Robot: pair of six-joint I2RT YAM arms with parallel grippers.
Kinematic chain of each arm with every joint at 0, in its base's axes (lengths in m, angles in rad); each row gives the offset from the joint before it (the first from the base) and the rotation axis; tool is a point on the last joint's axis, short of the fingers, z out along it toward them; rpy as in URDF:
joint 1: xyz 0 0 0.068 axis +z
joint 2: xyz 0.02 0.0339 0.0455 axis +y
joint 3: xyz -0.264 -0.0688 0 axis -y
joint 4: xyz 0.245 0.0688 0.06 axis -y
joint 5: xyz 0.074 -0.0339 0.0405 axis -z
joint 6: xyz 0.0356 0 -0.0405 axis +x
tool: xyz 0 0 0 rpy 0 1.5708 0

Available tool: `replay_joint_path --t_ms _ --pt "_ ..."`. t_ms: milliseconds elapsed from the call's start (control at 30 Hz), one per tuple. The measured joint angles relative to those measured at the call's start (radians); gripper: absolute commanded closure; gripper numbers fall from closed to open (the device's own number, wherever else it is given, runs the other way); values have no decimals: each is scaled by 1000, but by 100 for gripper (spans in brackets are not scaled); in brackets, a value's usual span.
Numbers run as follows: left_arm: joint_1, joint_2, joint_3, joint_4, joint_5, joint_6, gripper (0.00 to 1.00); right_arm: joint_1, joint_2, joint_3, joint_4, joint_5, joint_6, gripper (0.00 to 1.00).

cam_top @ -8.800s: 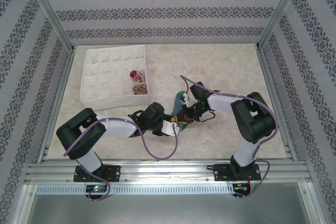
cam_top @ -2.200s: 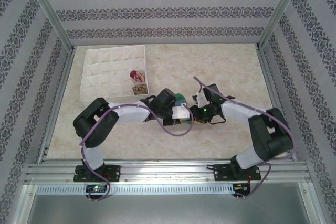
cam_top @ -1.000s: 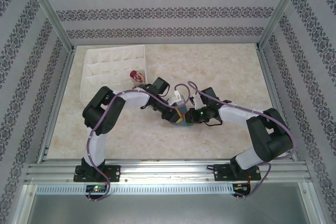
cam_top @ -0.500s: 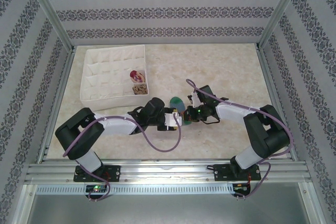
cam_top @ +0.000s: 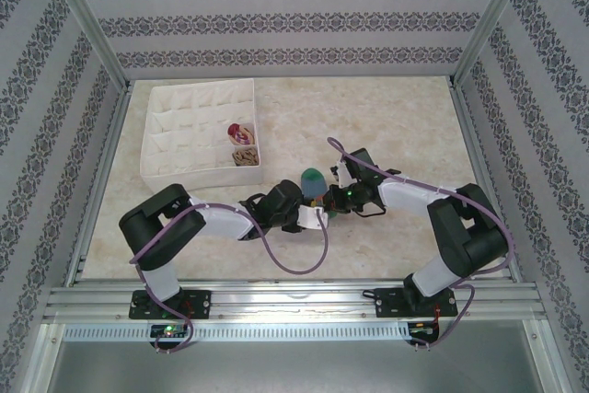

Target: Roll the socks

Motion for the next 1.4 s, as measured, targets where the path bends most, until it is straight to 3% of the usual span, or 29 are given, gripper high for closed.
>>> replay_joint_path --t_ms 67,133,233,567,867,1033,1100,1300,1400 --pt "0 0 11 -13 11 -23 100 0 -18 -13 -3 14 9 80" --pt "6 -2 18 -30 45 -56 100 -1 -42 -31 -14 23 23 64" --pt "47 -6 27 -62 181 -158 100 -8 -100 -72 -46 28 57 49" --pt "252 58 40 -14 592 -596 100 -37 -326 -111 -97 28 90 43" --pt "336 147 42 119 797 -884 100 -38 -251 -116 23 31 20 43" --pt "346 180 86 104 847 -950 100 -12 -152 -87 66 31 -16 44" --pt "347 194 114 74 860 -958 100 -5 -127 -66 82 30 -34 49" --pt "347 209 151 -6 874 -963 88 2 -61 -27 124 16 -72 85" --pt "347 207 182 -97 866 -925 78 6 -46 -26 125 10 -78 95"
